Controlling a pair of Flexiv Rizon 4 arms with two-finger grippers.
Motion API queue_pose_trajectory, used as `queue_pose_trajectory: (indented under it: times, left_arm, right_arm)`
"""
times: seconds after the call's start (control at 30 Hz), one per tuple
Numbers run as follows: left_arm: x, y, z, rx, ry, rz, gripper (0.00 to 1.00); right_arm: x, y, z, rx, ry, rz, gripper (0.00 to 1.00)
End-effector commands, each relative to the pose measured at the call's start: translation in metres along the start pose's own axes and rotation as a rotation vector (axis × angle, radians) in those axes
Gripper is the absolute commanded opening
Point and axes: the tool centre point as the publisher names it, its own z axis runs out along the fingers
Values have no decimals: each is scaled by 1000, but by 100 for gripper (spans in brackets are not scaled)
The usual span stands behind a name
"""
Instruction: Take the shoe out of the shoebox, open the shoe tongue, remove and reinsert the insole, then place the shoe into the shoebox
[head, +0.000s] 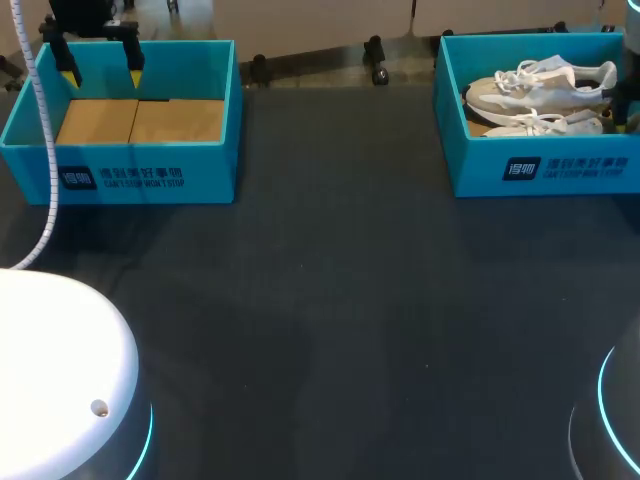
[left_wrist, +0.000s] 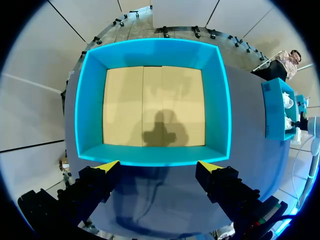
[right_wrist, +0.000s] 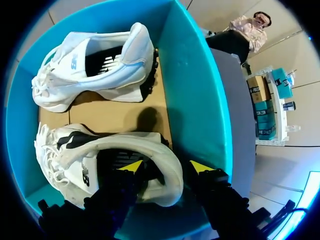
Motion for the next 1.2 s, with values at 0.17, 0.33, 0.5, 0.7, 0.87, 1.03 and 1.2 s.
queue_pose_trajectory:
  times: [0.17,0.33,0.5,0.7,0.87,1.03,1.2]
  left_arm:
    - [0,0,-1,-2,-1,0,100]
    - [0,0,-1,-2,-1,0,100]
    - [0,0,-1,-2,-1,0,100]
    - [0,0,-1,-2,-1,0,100]
    - [0,0,-1,-2,-1,0,100]
    - [0,0,-1,-2,-1,0,100]
    - [0,0,-1,-2,-1,0,100]
  right_arm:
    - [7,3,15,12,-10,4,52]
    - [7,3,21,22,-11,12,49]
    - [5,-1,22,36,-13,38,11]
    - [3,-5,19,52,-24,45,0]
    - [0,-8,11,53,-15,55,0]
    - [-4,-11,-3,56,-10,70,0]
    - [-9,-13,-21,57,-29,79,0]
